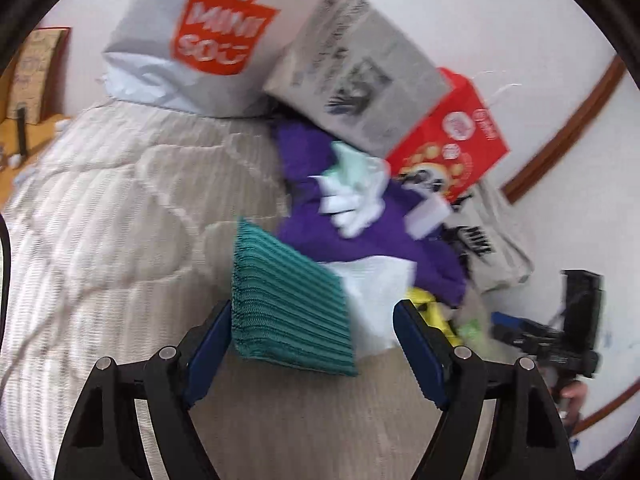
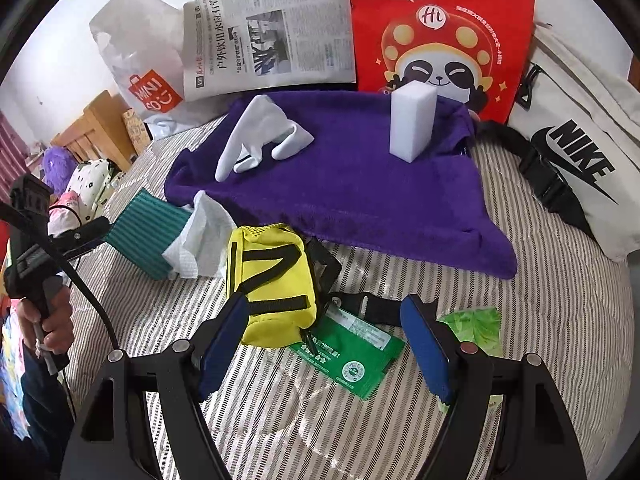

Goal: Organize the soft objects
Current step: 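Move the left tool to the teal striped cloth and grasp its edge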

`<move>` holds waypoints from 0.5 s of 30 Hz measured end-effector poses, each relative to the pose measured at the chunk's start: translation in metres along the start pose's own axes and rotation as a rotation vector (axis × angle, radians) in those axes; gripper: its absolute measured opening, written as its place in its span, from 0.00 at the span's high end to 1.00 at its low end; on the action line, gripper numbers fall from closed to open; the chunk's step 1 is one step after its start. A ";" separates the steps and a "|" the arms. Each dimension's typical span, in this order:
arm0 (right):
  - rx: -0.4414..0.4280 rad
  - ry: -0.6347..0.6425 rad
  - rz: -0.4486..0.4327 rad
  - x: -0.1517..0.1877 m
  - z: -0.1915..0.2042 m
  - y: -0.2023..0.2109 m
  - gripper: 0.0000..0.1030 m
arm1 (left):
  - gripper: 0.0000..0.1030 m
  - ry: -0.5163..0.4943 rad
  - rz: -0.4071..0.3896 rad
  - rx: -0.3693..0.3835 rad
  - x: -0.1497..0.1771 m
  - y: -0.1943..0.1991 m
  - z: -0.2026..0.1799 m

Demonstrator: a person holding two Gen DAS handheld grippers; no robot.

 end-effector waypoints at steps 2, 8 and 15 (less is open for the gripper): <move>-0.003 0.001 0.000 0.000 0.001 -0.001 0.25 | 0.24 0.001 0.002 0.015 -0.002 -0.003 -0.010; -0.012 0.000 0.022 0.003 0.004 -0.008 0.25 | 0.24 -0.060 0.032 -0.090 -0.006 -0.020 -0.021; -0.017 0.007 0.041 0.009 0.007 -0.012 0.25 | 0.24 0.016 0.077 -0.094 0.000 -0.044 -0.007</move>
Point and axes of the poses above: each gripper's, at about its wrist camera, not at the fingertips, and y roughly against the way its jaws point, z to its left, x to its underside, the point moved 9 cm from there along -y, roughly the way its jaws point, and after that the axes turned 12 degrees about -y, right-handed, at the moved point
